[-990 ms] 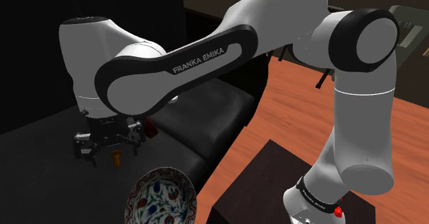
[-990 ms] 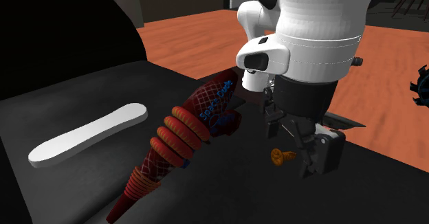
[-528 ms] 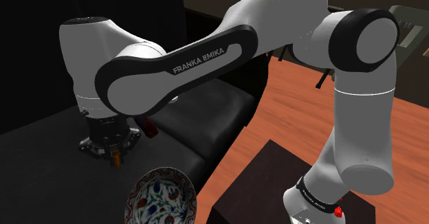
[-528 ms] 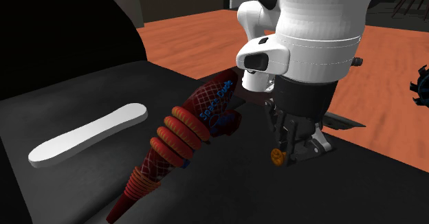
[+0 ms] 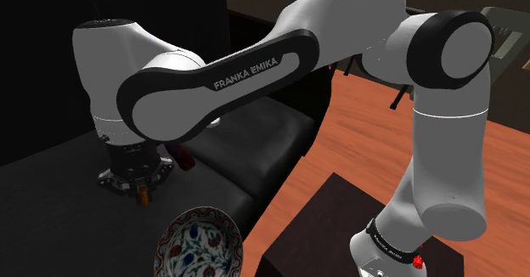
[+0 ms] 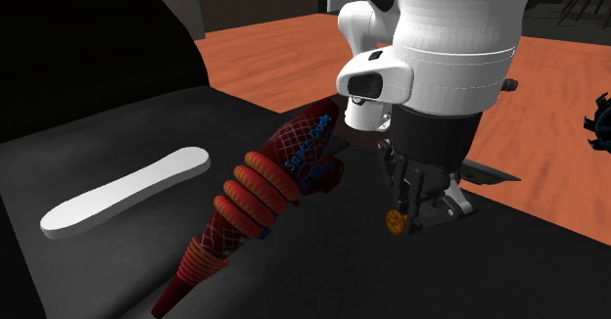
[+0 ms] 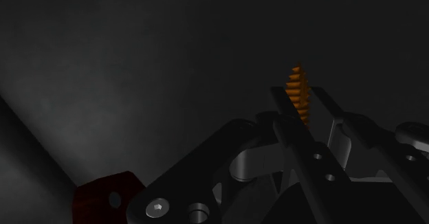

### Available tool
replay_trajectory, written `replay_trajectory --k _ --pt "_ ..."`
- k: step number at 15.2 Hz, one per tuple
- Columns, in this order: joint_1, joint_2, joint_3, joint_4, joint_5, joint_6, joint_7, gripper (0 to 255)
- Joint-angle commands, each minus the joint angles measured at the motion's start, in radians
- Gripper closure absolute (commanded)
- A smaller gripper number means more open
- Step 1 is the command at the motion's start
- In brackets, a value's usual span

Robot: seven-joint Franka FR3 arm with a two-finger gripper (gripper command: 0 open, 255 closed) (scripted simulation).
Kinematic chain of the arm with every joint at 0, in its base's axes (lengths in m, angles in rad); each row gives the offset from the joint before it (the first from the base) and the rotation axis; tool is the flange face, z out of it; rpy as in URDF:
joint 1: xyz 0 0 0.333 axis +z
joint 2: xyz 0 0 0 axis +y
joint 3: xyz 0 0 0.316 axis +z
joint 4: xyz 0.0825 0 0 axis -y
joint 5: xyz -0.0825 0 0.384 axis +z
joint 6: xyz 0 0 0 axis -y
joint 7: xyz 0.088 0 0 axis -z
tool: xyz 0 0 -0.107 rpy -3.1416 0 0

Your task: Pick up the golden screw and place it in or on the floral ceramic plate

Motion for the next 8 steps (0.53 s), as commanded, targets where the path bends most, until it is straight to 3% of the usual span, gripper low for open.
replay_trajectory --k 1,8 --pt "-0.001 -0.008 0.003 0.01 0.005 -0.017 -0.003 255" --pt "-0.005 -0.039 0.015 0.063 0.026 -0.096 -0.012 255"
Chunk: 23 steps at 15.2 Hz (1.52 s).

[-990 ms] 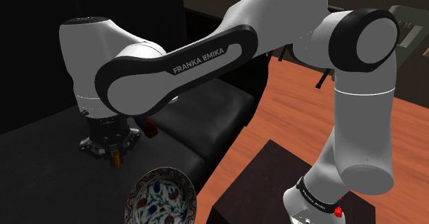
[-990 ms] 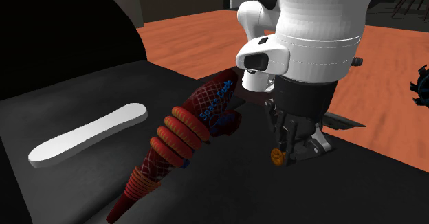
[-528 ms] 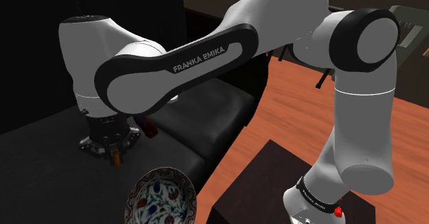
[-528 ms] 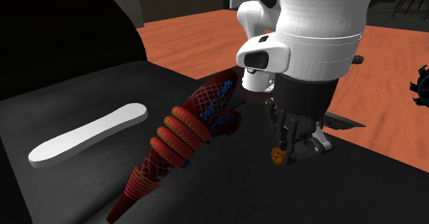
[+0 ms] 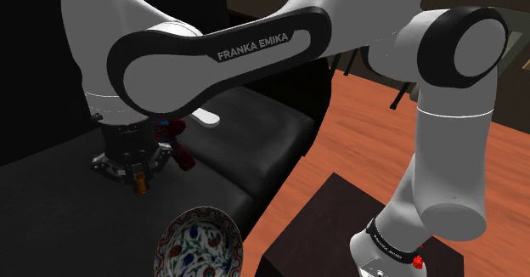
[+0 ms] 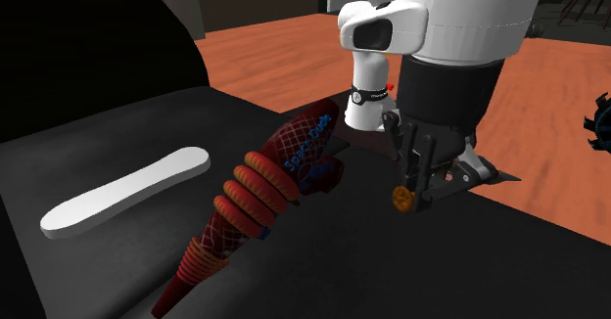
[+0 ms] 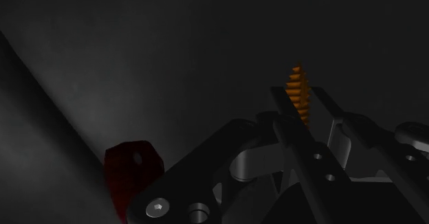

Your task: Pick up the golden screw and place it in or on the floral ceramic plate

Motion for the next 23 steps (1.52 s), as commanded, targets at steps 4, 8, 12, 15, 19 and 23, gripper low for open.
replay_trajectory --k 4,8,12,15,19,23 --pt "-0.001 -0.017 0.006 0.043 0.012 -0.058 -0.007 255" --pt "0.001 -0.027 0.01 0.085 0.019 -0.107 -0.01 255" --pt "-0.019 -0.109 0.032 0.0 0.06 -0.094 -0.004 255" --pt "-0.042 -0.224 0.06 -0.14 0.124 -0.049 0.0 255" --pt "-0.054 -0.376 0.088 -0.299 0.222 -0.008 -0.006 255" --pt "-0.044 -0.491 0.102 -0.404 0.302 0.008 -0.015 255"
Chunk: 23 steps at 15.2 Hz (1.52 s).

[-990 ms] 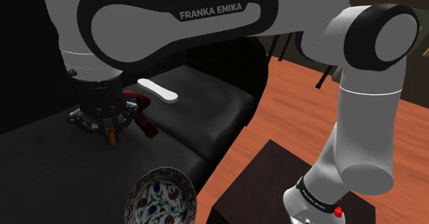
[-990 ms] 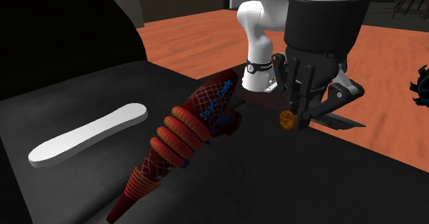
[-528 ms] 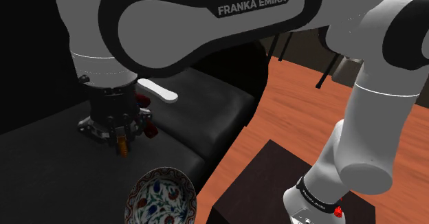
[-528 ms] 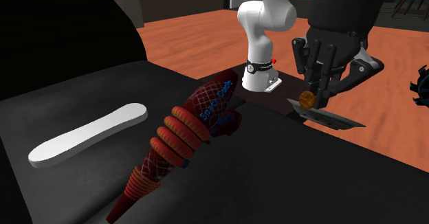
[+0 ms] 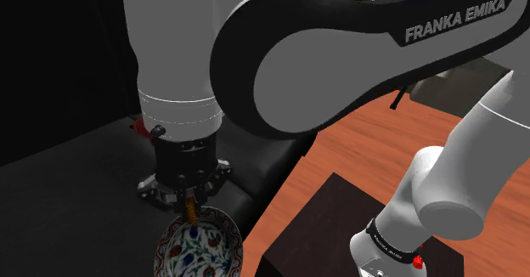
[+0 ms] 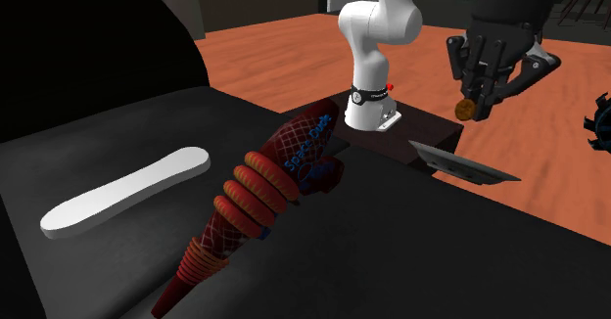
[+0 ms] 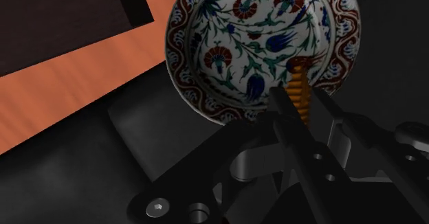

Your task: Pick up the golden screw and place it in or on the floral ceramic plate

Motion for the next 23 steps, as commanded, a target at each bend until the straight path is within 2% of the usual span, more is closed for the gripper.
replay_trajectory --k 1,13,21,22,23 --pt "0.004 -0.014 0.003 -0.027 0.011 0.016 0.003 255" --pt "0.012 0.063 0.013 -0.137 -0.039 0.187 0.033 255" --pt "0.012 0.063 0.013 -0.137 -0.039 0.187 0.033 255" --pt "0.012 0.063 0.013 -0.137 -0.038 0.187 0.033 0" --pt "0.012 0.063 0.013 -0.137 -0.038 0.187 0.033 0"
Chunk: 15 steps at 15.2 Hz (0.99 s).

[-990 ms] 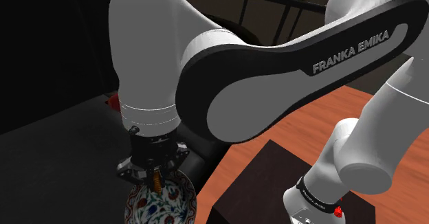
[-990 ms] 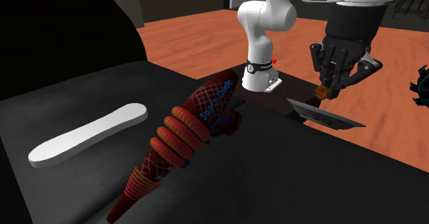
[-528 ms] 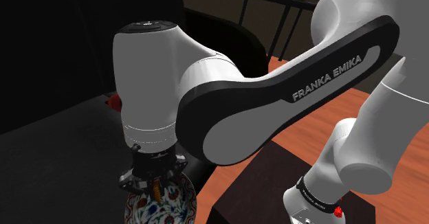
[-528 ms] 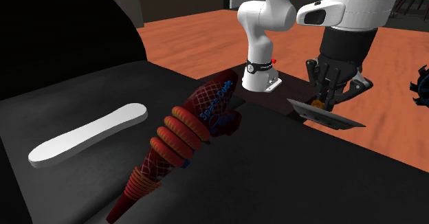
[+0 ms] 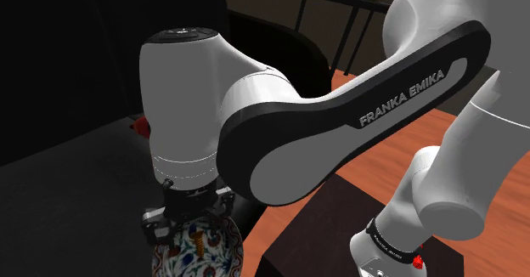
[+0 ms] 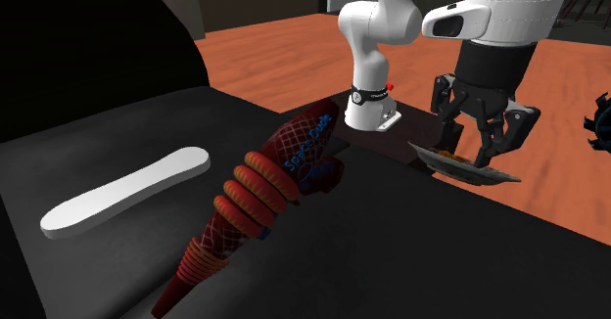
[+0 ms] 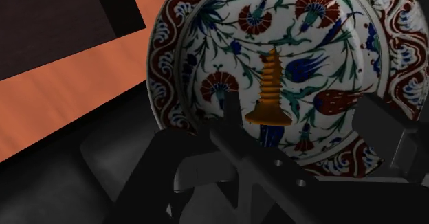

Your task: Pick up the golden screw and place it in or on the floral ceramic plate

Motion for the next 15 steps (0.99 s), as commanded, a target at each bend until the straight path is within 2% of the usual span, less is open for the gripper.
replay_trajectory --k 1,4,8,15 --pt "0.0 0.0 0.0 0.0 0.0 0.0 0.0 0" --pt "0.0 0.0 0.0 0.0 0.0 0.0 0.0 0" --pt "-0.01 -0.055 -0.007 0.083 0.036 -0.126 -0.027 0" --pt "-0.009 -0.055 -0.008 0.083 0.036 -0.126 -0.027 0"
